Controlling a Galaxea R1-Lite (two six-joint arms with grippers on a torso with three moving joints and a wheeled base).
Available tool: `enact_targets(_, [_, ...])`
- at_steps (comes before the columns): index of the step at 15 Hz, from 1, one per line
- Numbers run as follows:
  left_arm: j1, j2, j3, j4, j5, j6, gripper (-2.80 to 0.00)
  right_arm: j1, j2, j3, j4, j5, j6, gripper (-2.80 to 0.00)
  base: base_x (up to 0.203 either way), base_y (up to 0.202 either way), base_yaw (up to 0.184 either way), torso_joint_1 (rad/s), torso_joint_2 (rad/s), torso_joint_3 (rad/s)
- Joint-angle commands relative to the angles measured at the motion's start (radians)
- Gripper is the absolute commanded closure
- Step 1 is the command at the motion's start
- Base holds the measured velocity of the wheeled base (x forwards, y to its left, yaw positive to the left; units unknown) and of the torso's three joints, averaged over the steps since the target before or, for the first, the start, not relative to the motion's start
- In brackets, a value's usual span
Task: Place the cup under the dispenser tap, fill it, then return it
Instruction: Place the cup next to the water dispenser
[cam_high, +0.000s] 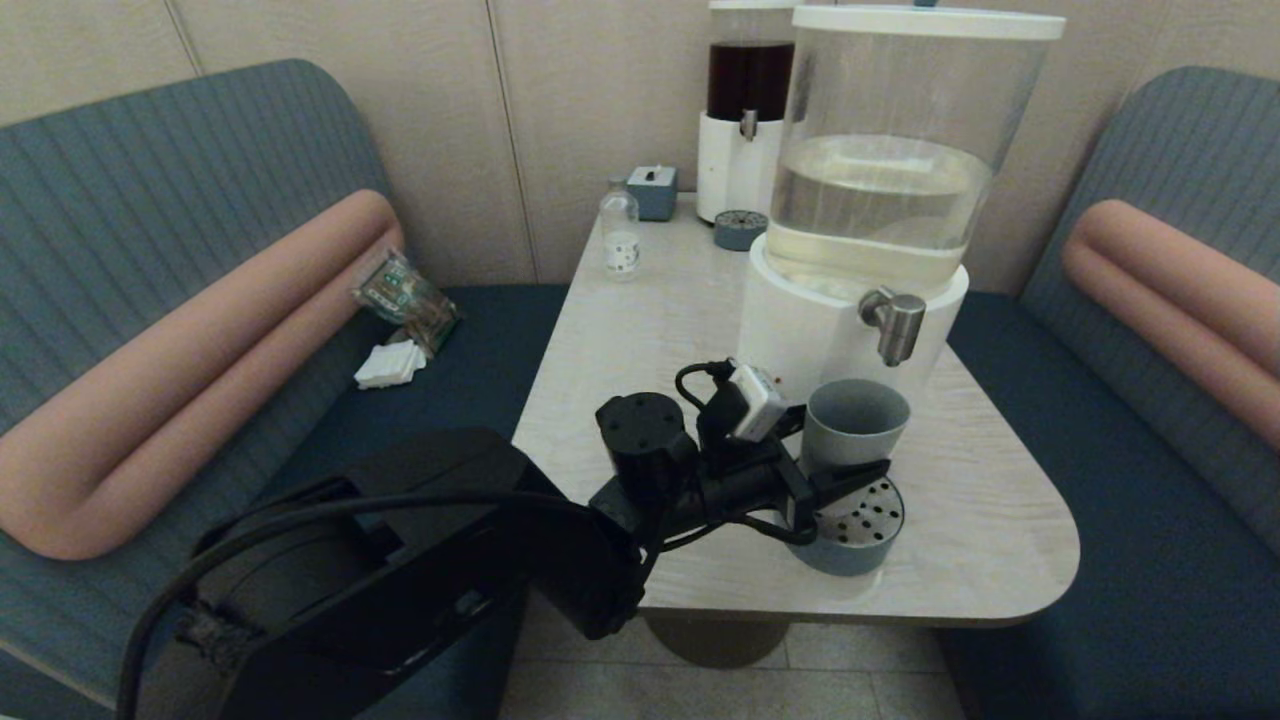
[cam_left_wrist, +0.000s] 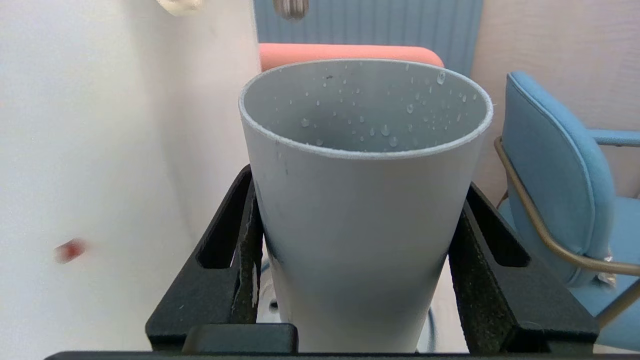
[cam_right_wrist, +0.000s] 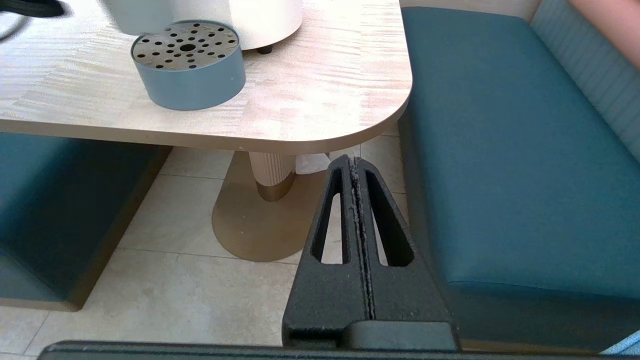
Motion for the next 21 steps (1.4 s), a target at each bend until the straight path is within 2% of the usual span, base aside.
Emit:
enact_targets(1, [0.025,-0.092,0.126,-0.053,-0.001,0.0,0.0,0.0,0.002,0.002,0.0,0.0,0.0,0.0,0.0,0.0,0.0,0.0,0.0,0.0])
enact_targets(4, [0.087,-0.155,0.271,-0.112,0.0,-0.018,0.0,0.0,0.002,0.002,0.0,0.0,0.0,0.0,0.0,0.0,0.0,0.0,0.0,0.0])
enact_targets(6, [0.16,-0.205,0.356,-0.117,-0.004,-0.029,0.0,0.0,0.002,0.002,0.0,0.0,0.0,0.0,0.0,0.0,0.0,0.0,0.0,0.0])
enact_targets(10, [0.347,-0.228,0.386,-0.118,-0.031,-0.027,0.0,0.0,0.002,0.002,0.0,0.0,0.0,0.0,0.0,0.0,0.0,0.0,0.0,0.0])
enact_targets(12, [0.42,-0.201,0.361,-0.118,-0.039,-0.03,0.0,0.0,0.002,0.002,0.0,0.0,0.0,0.0,0.0,0.0,0.0,0.0,0.0,0.0])
enact_targets(15, [0.492,-0.118,0.241,-0.118,-0.037,-0.043,0.0,0.0,0.002,0.002,0.0,0.0,0.0,0.0,0.0,0.0,0.0,0.0,0.0,0.0])
enact_targets(21, [0.55,0.089,0.01,-0.118,-0.027,-0.077,0.0,0.0,0.002,0.002,0.0,0.0,0.0,0.0,0.0,0.0,0.0,0.0,0.0,0.0])
